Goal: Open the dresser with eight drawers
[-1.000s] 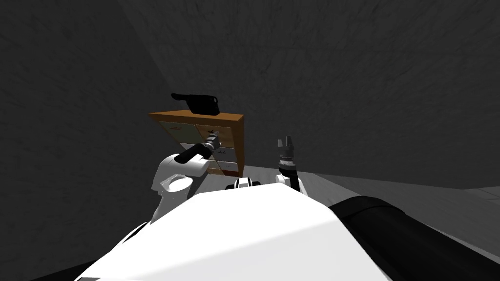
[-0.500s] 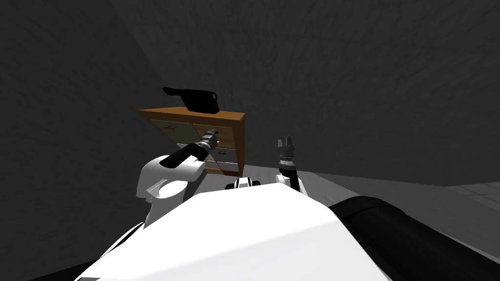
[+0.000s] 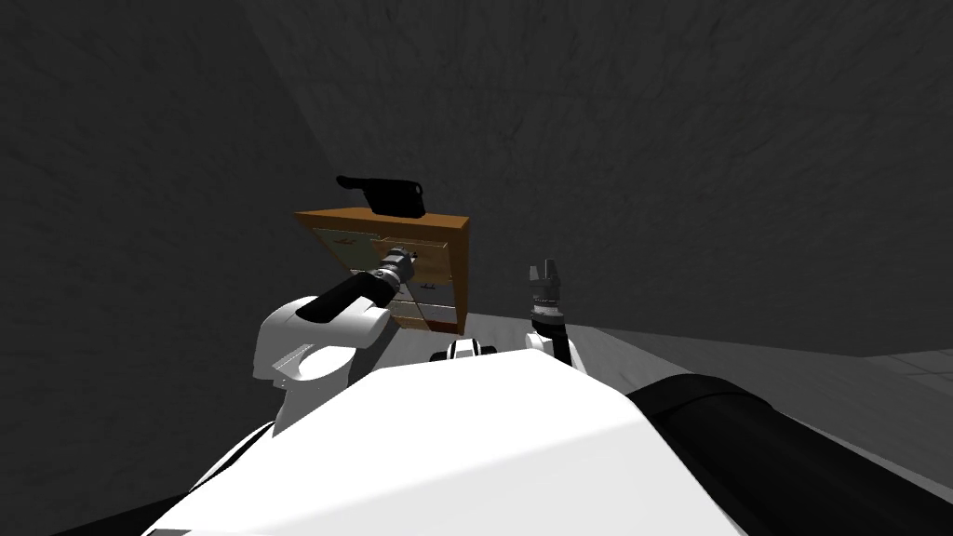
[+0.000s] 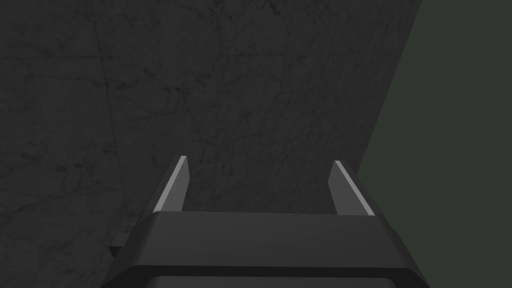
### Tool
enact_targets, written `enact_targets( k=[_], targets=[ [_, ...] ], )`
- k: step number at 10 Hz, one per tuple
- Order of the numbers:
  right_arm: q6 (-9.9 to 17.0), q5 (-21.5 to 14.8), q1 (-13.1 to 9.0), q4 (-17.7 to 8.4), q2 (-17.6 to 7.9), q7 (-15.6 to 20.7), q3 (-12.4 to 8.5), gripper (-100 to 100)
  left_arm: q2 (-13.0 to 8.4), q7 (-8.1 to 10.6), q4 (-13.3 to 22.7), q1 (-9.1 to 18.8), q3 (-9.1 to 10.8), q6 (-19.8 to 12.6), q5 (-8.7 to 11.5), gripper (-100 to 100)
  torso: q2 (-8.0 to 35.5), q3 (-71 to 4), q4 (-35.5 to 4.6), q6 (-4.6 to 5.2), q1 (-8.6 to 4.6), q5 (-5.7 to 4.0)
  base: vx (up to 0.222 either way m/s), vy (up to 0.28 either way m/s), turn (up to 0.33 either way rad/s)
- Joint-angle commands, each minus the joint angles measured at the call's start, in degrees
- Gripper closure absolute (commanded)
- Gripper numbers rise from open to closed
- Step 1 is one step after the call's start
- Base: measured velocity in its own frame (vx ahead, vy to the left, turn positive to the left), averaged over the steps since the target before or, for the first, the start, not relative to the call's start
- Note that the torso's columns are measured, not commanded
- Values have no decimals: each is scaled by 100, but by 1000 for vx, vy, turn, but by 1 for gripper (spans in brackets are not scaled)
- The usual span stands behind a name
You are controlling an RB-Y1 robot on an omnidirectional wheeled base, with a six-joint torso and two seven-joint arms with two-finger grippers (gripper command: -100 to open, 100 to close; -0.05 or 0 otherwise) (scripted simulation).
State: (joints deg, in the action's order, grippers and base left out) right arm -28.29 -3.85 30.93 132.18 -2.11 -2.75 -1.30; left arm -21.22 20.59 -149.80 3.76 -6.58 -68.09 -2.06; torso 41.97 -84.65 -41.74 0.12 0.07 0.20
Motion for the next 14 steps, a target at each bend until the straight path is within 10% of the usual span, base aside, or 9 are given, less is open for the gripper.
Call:
enact_targets(
  k=[1,5,6,14],
  targets=[
    [0,0,0,0,0,0,0,0,-45,38,10,-3,-57,-158,59,100,-17,-13,4,1,-4,-2,-178,25,17],
    [0,0,1,0,0,0,0,0,-56,49,11,-43,-102,-172,72,100,-3,-4,-3,-5,9,1,-127,36,14],
    [0,0,1,0,0,0,0,0,-98,102,-16,173,-57,-239,43,-100,-7,-4,1,-7,11,4,-82,20,-37],
    [-1,0,2,1,0,0,0,0,-487,476,12,1352,50,-1432,210,-100,39,13,-57,-13,-8,-20,-11,11,-46]
  ],
)
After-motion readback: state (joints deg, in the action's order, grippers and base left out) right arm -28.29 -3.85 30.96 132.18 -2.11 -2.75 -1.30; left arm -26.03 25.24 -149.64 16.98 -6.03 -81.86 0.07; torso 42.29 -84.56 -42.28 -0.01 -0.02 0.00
